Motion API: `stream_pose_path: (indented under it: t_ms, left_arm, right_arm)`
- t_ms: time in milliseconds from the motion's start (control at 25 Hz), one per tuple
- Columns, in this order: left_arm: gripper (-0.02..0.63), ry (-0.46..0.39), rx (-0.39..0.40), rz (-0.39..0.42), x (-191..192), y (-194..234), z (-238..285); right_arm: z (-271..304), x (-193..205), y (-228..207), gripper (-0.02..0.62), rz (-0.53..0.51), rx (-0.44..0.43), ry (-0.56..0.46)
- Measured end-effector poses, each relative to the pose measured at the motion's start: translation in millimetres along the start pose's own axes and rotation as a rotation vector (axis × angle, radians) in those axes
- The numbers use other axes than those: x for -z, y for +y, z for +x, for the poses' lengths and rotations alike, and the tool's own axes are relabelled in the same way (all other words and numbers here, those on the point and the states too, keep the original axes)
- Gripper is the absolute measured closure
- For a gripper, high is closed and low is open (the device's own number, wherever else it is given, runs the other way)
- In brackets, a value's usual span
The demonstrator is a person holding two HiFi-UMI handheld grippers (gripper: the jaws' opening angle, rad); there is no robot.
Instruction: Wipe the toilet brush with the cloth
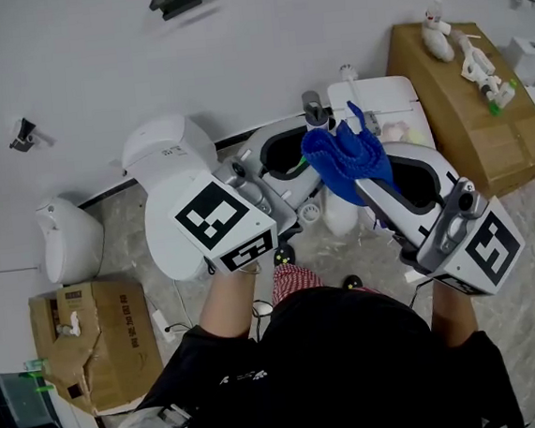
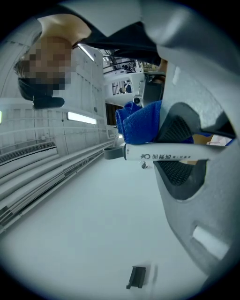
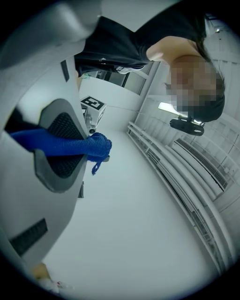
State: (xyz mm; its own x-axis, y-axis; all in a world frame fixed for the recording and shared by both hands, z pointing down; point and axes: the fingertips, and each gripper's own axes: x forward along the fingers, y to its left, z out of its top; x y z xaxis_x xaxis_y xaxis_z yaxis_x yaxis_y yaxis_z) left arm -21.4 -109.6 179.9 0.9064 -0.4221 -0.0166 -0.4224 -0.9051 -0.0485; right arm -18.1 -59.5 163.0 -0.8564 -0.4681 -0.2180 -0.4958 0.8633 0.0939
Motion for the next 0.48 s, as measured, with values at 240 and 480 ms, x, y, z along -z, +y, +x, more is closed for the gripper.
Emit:
stream_pose_path:
  t_ms: [240, 480]
  left_arm:
    - [0.515, -0.012, -0.025, -0.007, -5.3, 3.6, -1.3]
    - [0.515, -0.025, -0.033, -0.014, -9.8, 6.8, -1.5]
  right_arm:
    - [-5.3, 6.8, 0.7, 0.532, 0.006, 0.018, 0.001]
    - [-5.6, 17.8, 1.5, 0.532, -0.029, 0.042, 0.051]
